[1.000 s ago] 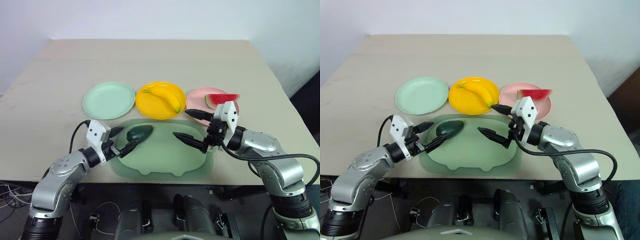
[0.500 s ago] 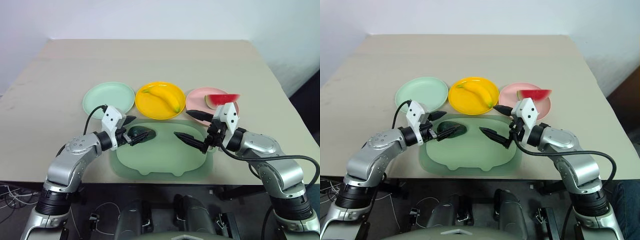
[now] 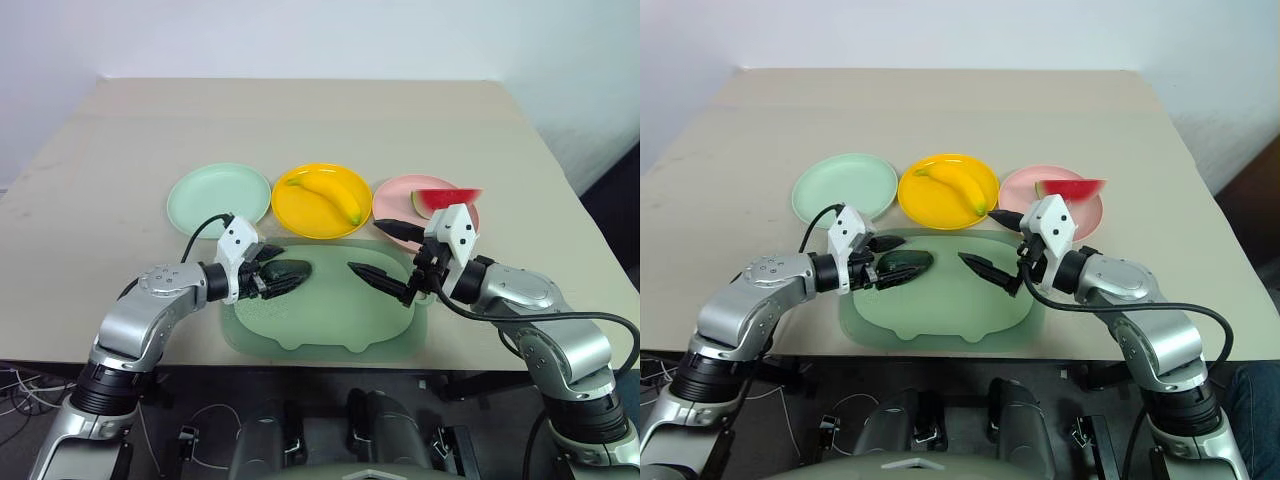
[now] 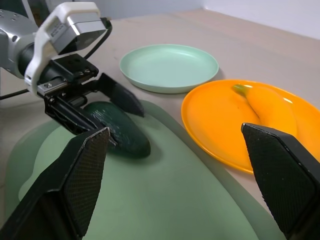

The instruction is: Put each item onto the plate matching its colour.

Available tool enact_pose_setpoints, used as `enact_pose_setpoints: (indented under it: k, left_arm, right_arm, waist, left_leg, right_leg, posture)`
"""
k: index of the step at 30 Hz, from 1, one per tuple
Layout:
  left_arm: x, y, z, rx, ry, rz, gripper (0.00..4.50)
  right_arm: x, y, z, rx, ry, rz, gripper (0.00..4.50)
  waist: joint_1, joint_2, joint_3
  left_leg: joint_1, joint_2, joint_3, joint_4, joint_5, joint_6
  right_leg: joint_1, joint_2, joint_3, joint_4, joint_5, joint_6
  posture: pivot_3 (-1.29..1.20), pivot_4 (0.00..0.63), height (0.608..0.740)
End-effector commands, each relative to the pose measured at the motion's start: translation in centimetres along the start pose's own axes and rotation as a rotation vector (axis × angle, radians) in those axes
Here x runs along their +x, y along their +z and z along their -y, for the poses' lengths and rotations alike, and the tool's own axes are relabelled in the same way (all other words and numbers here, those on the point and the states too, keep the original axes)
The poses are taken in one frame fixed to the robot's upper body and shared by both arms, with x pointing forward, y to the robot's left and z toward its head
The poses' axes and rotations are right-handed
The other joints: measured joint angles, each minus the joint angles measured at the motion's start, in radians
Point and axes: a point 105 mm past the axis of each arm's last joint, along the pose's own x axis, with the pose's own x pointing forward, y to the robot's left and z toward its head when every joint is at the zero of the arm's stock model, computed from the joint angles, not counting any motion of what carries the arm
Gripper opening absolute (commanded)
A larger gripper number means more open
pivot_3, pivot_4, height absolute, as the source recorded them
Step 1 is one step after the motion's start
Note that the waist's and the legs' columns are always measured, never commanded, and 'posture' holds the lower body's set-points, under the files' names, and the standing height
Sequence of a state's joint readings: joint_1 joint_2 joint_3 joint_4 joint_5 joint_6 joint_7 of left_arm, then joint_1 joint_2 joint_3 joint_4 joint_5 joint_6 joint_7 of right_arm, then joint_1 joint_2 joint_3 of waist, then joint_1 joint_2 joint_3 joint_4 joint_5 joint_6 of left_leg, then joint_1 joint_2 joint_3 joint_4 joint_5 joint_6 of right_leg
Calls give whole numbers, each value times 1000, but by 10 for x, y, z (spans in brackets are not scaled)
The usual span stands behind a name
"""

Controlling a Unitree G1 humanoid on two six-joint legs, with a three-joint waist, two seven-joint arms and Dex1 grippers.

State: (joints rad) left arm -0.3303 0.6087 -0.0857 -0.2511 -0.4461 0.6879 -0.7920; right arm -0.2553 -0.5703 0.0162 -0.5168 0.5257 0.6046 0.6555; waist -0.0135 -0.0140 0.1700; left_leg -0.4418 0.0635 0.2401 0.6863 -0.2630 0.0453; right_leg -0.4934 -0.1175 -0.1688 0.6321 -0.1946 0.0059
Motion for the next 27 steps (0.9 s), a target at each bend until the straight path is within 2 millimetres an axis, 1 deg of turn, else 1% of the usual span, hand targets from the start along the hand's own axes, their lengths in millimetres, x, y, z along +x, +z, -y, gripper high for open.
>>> enact_pose_setpoints:
  k: [1,5,6,7,9,13,19,22,24,26,27]
  left_arm:
    - [-7,-3,-2,11,-2,-23,2896]
    - [-9,-1,-2,13,-1,-11,2896]
    - [-10,2,-5,14,18,5,2896]
    - [-13,8,-13,17,65,38,2896]
    - [-17,15,-23,18,121,77,2896]
    - [-36,38,-68,-1,359,193,2896]
    - [-49,44,-116,-19,598,242,2896]
    - [-46,46,-133,-22,675,258,2896]
    - [-38,43,-142,-31,698,241,2896]
    - [-33,40,-154,-72,735,247,2896]
    - [-31,40,-159,-65,759,252,2896]
  right_arm:
    - [-3,16,2,-58,-9,34,4500]
    - [-2,14,2,-57,-8,33,4500]
    - [-2,14,2,-57,-7,34,4500]
    - [-1,14,2,-56,-5,37,4500]
    - [-1,15,1,-54,-2,41,4500]
    - [1,16,1,-52,7,59,4500]
    - [4,14,3,-53,10,64,4500]
    - [5,13,4,-55,9,64,4500]
    - [7,14,5,-58,10,65,4500]
    - [8,14,6,-63,10,66,4500]
    - [8,14,7,-64,10,65,4500]
  waist:
    - [0,0,0]
    - [0,0,0]
    - [0,0,0]
    - [0,0,0]
    - [0,0,0]
    - [3,0,0]
    - [3,0,0]
    - [2,0,0]
    - [3,-1,0]
    - [2,-1,0]
    - [3,-1,0]
  left_leg:
    - [0,0,0,0,0,0]
    - [0,0,0,0,0,0]
    - [0,0,0,0,0,0]
    - [0,0,0,0,0,0]
    - [0,0,0,0,0,0]
    - [0,0,0,1,0,0]
    - [0,0,0,2,0,0]
    - [0,0,0,3,0,0]
    - [0,0,0,4,0,0]
    - [-1,0,0,5,0,1]
    - [-1,0,0,5,0,1]
  right_leg:
    - [0,0,0,0,0,0]
    - [0,0,0,0,0,0]
    - [0,0,0,0,0,0]
    - [0,0,0,0,0,0]
    - [0,0,0,0,0,0]
    - [1,0,0,0,0,0]
    - [1,0,0,1,1,2]
    - [1,0,0,2,2,3]
    - [1,0,0,2,2,3]
    - [1,0,0,3,2,3]
    - [1,0,0,3,2,3]
  posture:
    - [0,150,696]
    - [0,150,696]
    - [0,150,696]
    - [0,150,696]
    - [0,150,696]
    - [0,150,696]
    - [0,150,696]
    - [0,150,696]
    - [0,150,696]
    - [0,150,696]
    - [0,150,696]
